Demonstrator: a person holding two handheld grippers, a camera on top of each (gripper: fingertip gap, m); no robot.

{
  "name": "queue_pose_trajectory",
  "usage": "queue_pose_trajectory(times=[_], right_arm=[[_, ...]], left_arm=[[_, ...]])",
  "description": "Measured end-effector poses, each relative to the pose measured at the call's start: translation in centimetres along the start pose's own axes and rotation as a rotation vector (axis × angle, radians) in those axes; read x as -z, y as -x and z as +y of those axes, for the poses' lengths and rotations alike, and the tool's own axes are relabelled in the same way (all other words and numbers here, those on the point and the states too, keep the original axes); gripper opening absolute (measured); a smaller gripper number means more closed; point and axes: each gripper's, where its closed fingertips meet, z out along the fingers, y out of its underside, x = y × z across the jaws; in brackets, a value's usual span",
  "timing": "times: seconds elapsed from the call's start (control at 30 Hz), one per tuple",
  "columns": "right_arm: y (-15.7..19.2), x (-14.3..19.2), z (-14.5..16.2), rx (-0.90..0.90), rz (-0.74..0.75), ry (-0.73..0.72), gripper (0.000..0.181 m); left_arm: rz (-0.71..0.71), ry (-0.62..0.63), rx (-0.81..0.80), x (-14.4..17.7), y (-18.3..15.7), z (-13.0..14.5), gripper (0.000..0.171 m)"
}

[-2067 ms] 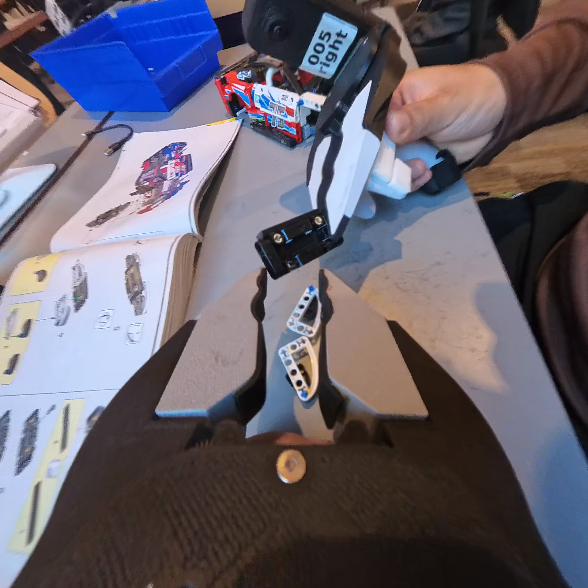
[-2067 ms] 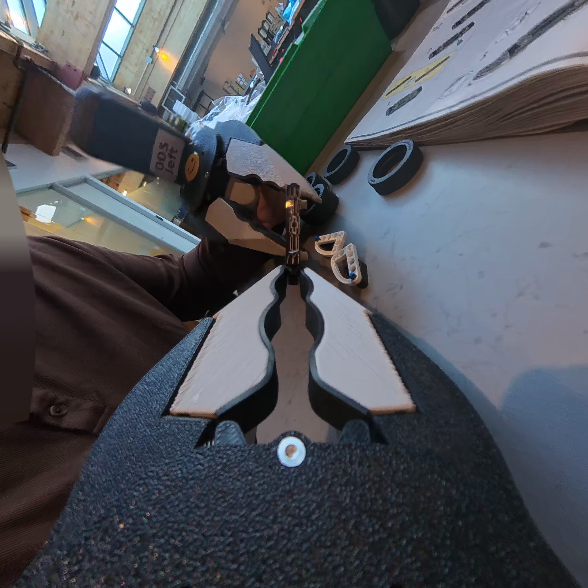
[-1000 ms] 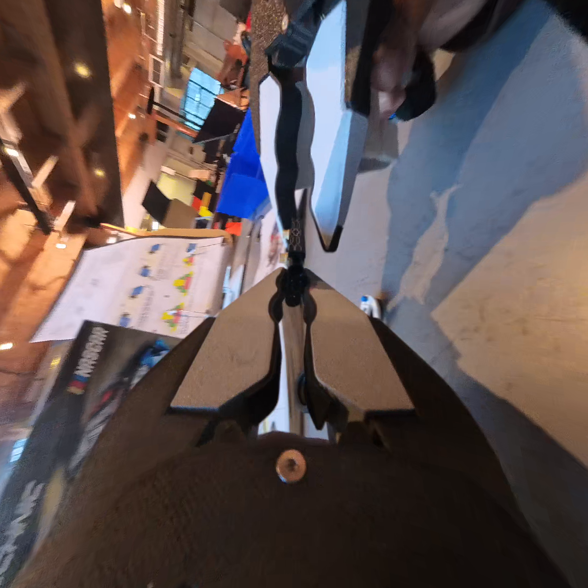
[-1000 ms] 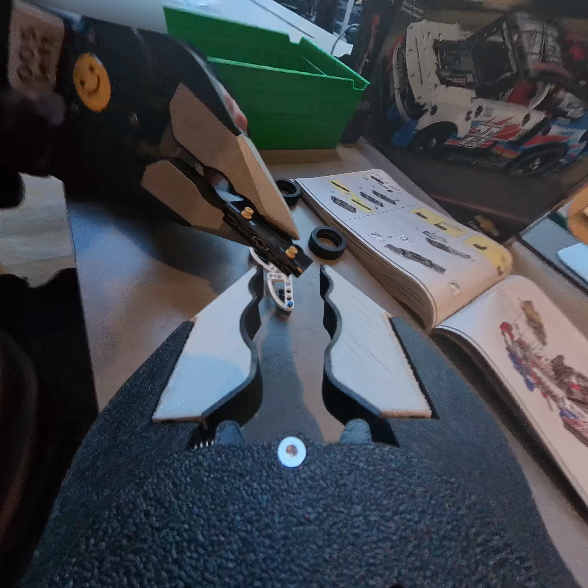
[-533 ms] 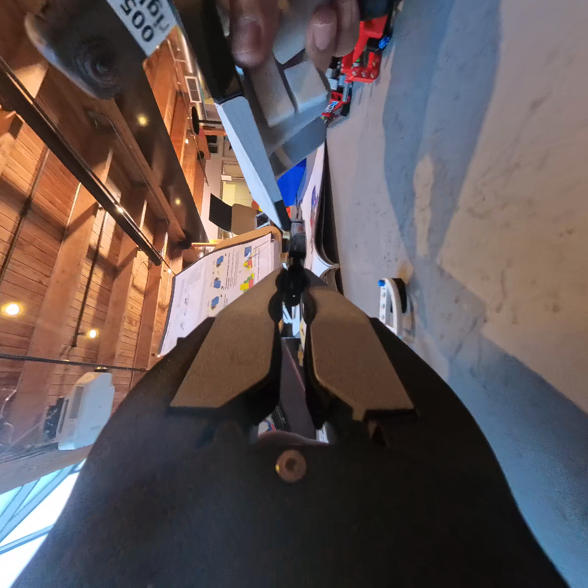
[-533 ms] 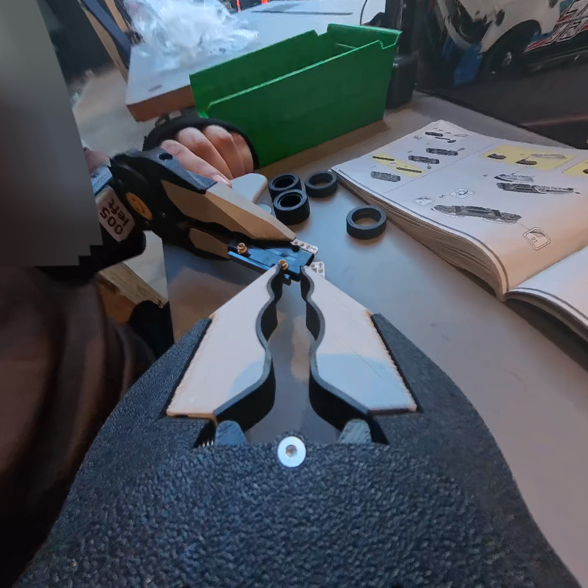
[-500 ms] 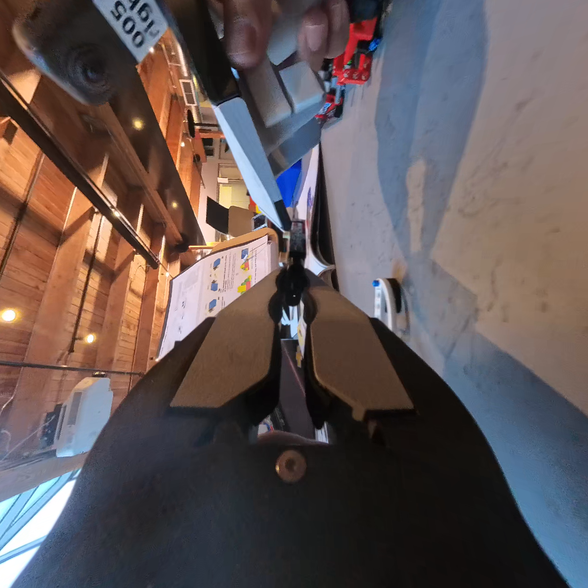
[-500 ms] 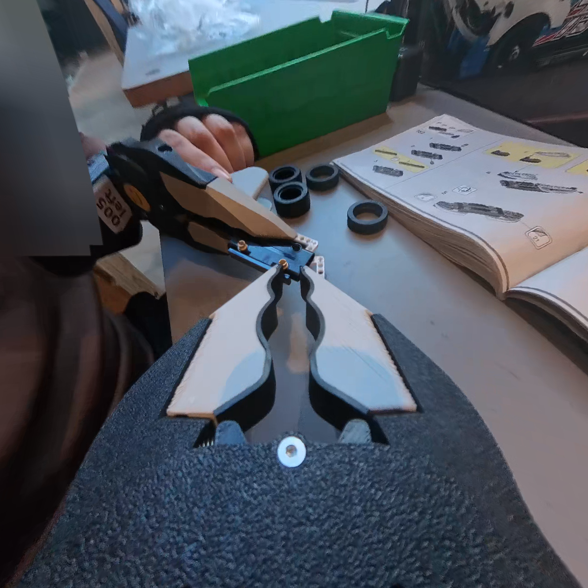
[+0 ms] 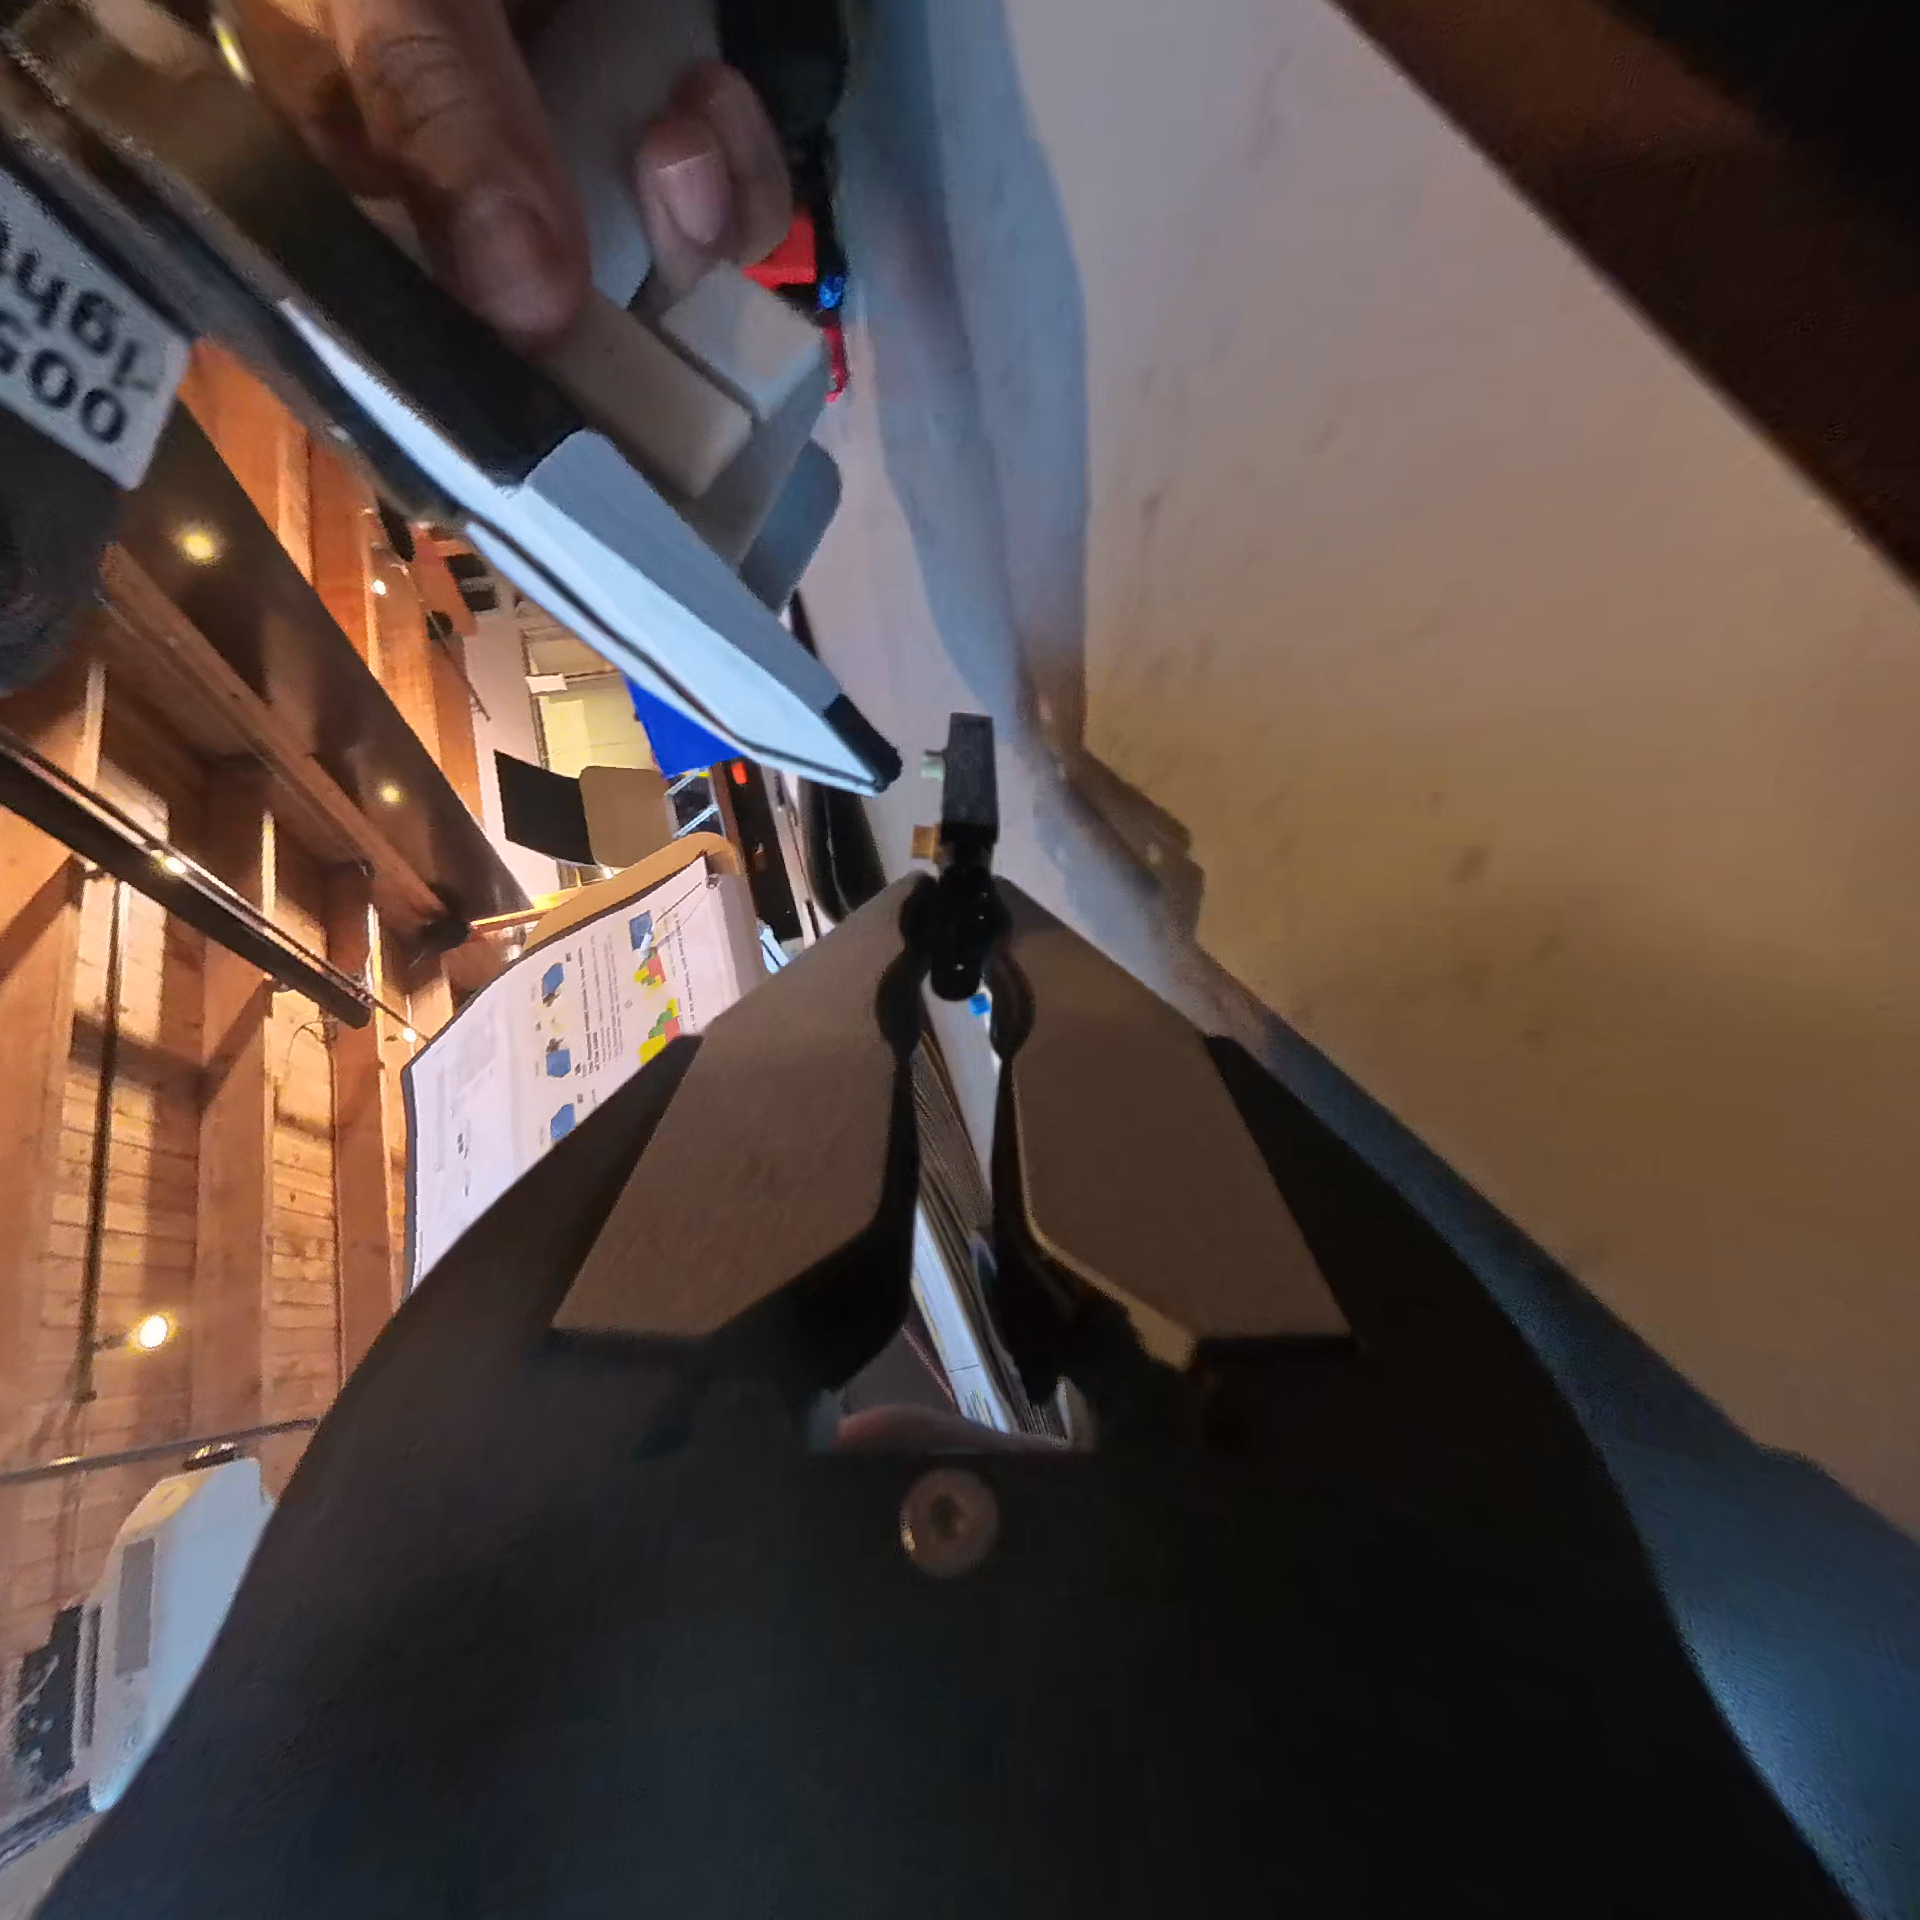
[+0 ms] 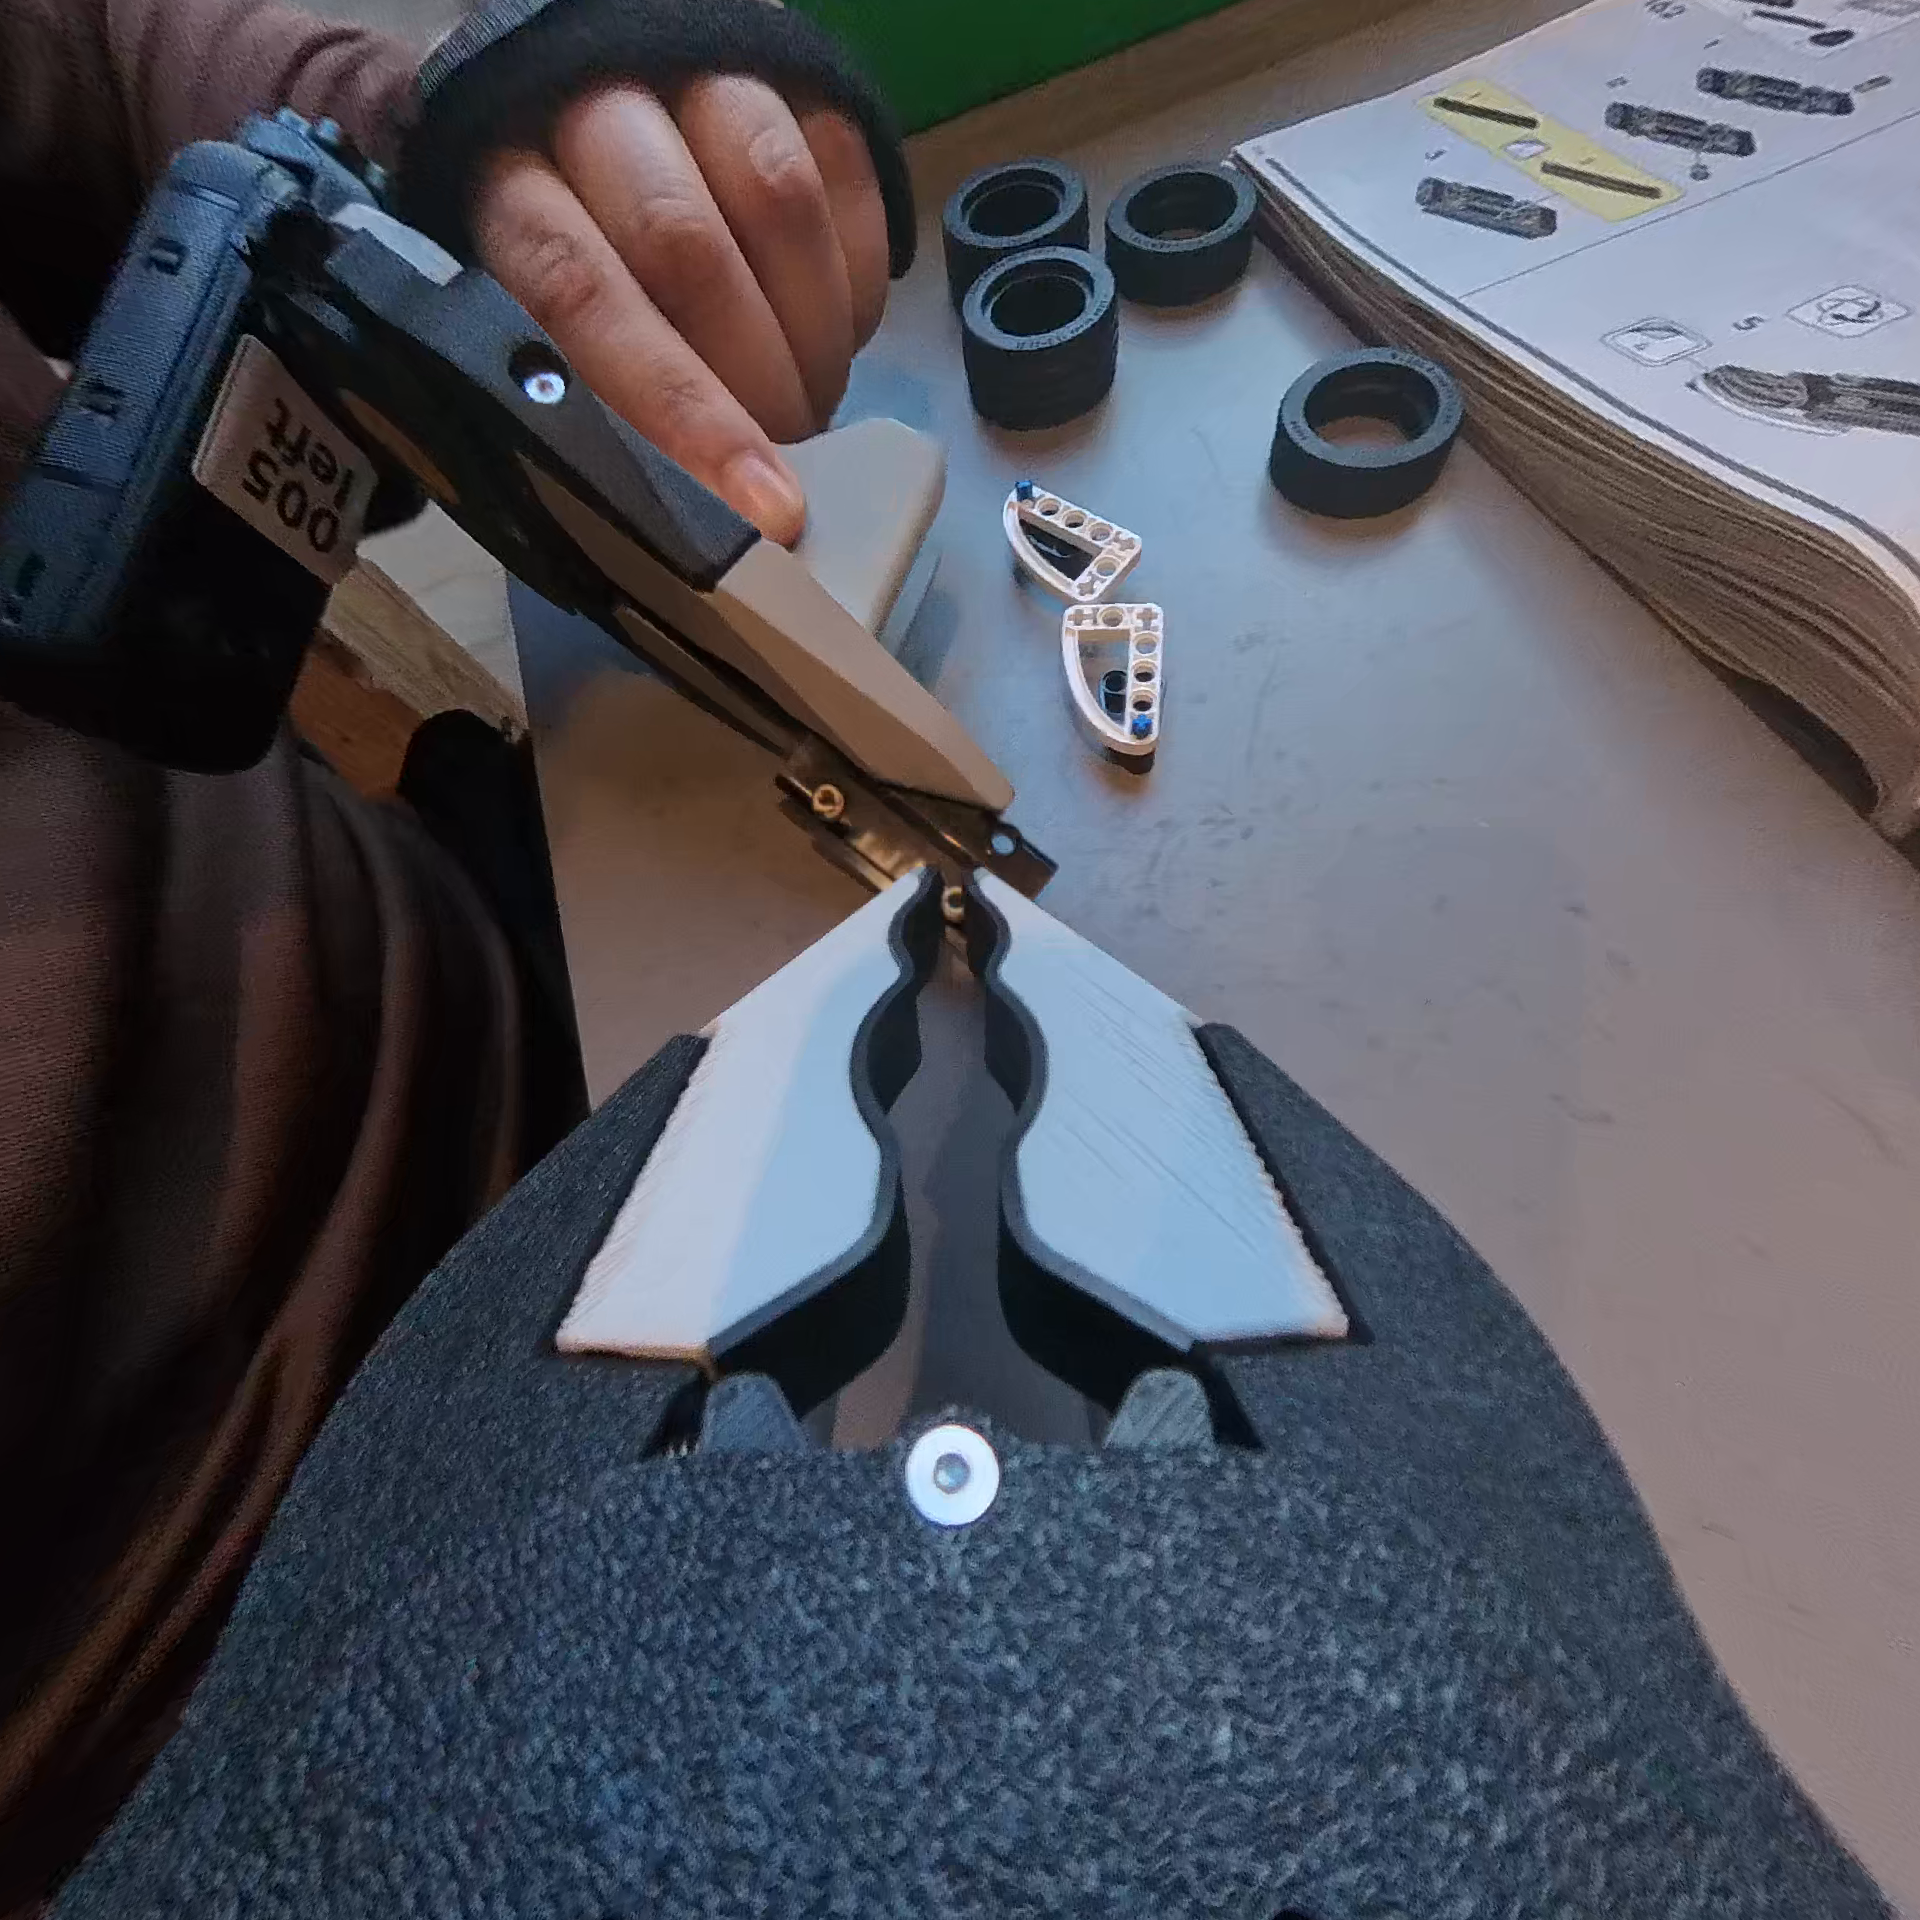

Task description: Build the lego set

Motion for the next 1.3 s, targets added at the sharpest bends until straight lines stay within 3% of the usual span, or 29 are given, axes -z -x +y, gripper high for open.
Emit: queue_pose_trajectory(times=[0.1,0.57,0.87,1.13,1.3], right_arm=[[0.1,-0.7,1.3,0.061,0.047,0.109,0.004],[0.6,-1.4,1.2,0.037,0.054,0.131,0.005],[1.5,-2.8,0.5,-0.027,0.025,0.074,0.003],[0.8,-2.8,0.0,0.05,0.136,0.048,0.0],[-2.4,-0.4,-2.7,-0.002,0.288,-0.102,0.0]], left_arm=[[0.036,-0.008,-0.016,-0.1,-0.9,-0.3,0.005],[0.03,-0.002,-0.006,0.6,-1.4,0.0,0.005],[0.038,0.019,0.032,1.9,-2.1,0.5,0.006],[0.067,0.075,0.104,1.7,-2.2,0.8,0.005],[0.084,0.075,0.17,1.7,-2.3,1.1,0.006]])
